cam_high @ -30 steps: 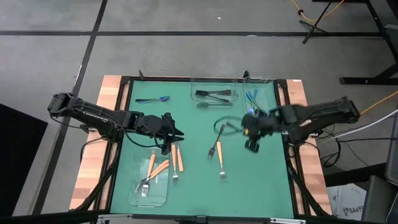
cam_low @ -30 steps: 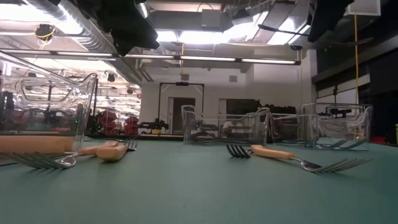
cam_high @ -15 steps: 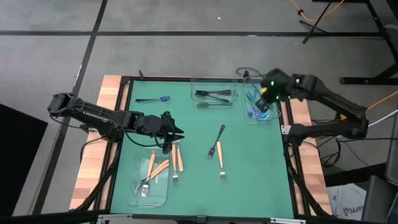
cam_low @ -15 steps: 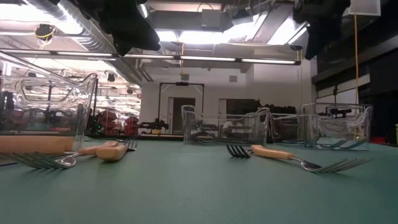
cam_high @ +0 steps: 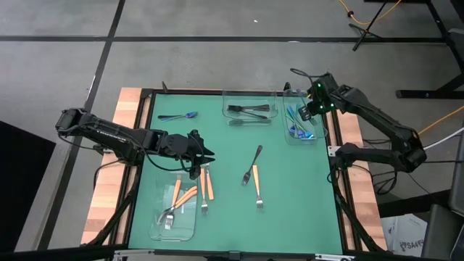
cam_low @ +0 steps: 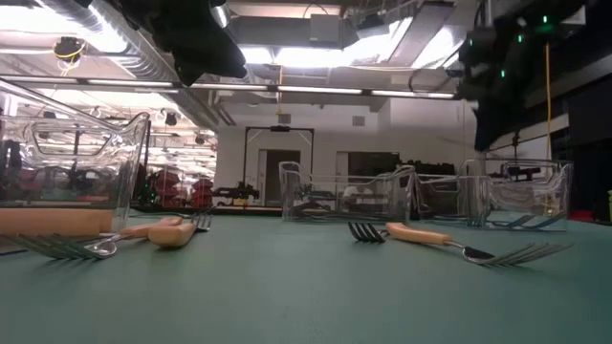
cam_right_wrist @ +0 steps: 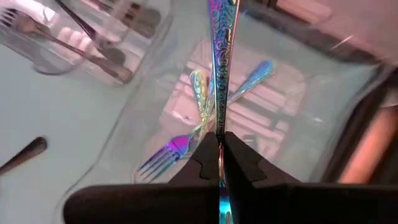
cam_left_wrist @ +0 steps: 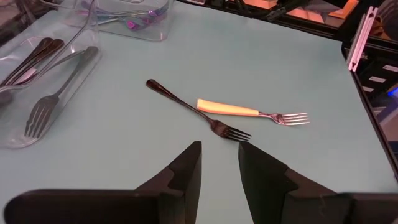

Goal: Sort silverware by color (type)
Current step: Put the blue fork into the top right transparent bin

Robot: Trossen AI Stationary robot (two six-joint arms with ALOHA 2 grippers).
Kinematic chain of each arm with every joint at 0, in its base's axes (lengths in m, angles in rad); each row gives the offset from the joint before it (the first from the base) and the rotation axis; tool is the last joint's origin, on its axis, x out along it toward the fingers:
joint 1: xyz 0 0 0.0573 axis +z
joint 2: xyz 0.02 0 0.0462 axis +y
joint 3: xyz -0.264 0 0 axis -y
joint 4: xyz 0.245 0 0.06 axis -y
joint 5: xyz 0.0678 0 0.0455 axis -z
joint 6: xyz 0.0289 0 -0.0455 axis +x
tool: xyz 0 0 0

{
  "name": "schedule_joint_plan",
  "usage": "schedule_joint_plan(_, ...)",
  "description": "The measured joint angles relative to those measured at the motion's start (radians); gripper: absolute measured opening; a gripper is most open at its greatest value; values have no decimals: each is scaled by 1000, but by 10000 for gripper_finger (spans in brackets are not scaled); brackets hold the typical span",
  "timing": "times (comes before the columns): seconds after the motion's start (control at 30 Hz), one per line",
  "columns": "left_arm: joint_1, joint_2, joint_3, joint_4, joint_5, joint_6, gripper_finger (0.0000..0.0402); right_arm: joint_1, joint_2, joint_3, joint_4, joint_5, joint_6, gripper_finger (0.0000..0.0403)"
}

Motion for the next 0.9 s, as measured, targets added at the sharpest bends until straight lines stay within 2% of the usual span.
schedule_joint_plan(0.17,0,0,0,0,0,0,100,-56,1,-149,153,-67,-49,0)
schedule_joint_plan(0.4,0,0,0,0,-1,0,100,-63,4,-278,277,-72,-52,0)
schedule_joint_plan(0.9,0,0,0,0,-1,-5,100,-60,152,-305,299,-35,-57,0)
